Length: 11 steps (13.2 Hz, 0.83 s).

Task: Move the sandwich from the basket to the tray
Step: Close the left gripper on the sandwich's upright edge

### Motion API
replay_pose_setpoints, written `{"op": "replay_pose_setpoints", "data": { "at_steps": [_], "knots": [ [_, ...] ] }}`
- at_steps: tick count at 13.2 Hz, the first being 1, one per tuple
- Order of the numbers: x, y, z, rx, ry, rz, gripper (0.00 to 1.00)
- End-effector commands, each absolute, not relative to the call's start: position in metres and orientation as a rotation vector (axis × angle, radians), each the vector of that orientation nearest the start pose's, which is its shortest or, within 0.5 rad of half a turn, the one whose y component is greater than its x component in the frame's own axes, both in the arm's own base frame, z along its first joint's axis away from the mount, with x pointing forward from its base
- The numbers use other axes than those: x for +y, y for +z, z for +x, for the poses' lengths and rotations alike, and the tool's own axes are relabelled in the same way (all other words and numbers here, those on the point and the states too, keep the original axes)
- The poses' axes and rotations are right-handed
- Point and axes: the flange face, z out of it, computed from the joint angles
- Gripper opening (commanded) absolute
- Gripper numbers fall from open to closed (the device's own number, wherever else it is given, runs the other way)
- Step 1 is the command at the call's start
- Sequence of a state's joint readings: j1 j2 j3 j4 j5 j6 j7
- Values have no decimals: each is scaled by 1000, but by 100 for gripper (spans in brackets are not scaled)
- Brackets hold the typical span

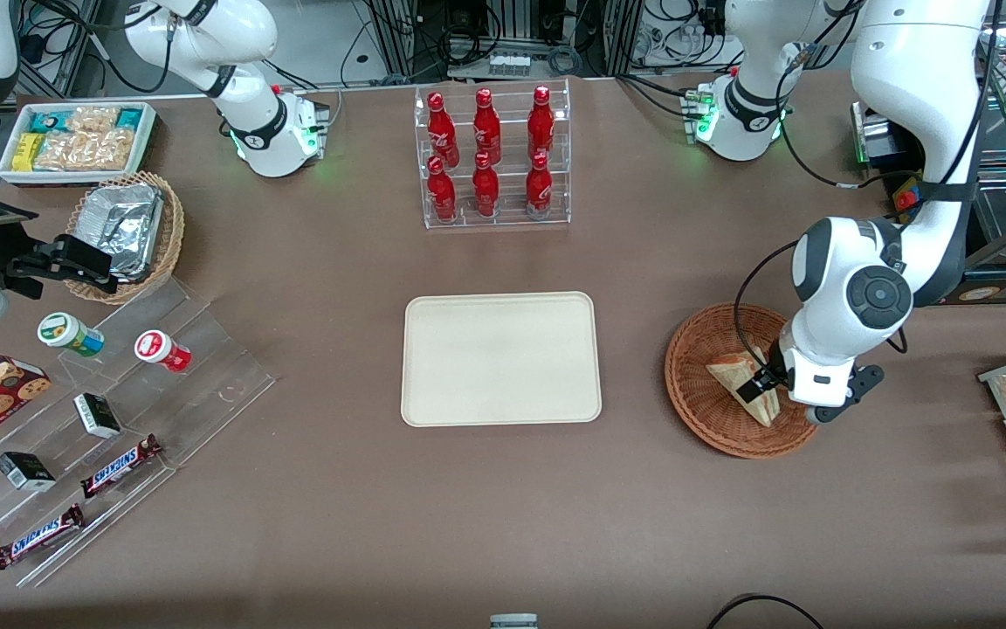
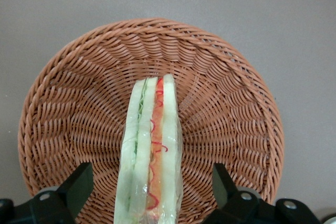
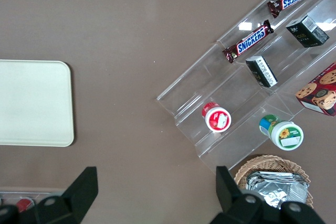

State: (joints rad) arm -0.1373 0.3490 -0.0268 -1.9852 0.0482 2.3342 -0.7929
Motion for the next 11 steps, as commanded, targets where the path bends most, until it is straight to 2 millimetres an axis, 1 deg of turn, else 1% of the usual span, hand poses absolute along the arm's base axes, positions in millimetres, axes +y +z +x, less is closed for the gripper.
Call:
{"op": "replay_pose_setpoints", "data": {
  "at_steps": [1, 5, 6, 7, 8, 10, 11],
  "knots": [
    [-101, 281, 593, -928, -26, -2969, 100],
    [-100, 273, 589, -941, -10, -2962, 100],
    [-100, 267, 588, -953, 4, -2953, 99],
    [-103, 265, 588, -946, 6, -2953, 99],
    [-111, 265, 588, -935, 6, -2958, 95],
    [-113, 260, 586, -949, 16, -2947, 66],
    [-113, 260, 586, -951, 18, -2945, 49]
  ]
}}
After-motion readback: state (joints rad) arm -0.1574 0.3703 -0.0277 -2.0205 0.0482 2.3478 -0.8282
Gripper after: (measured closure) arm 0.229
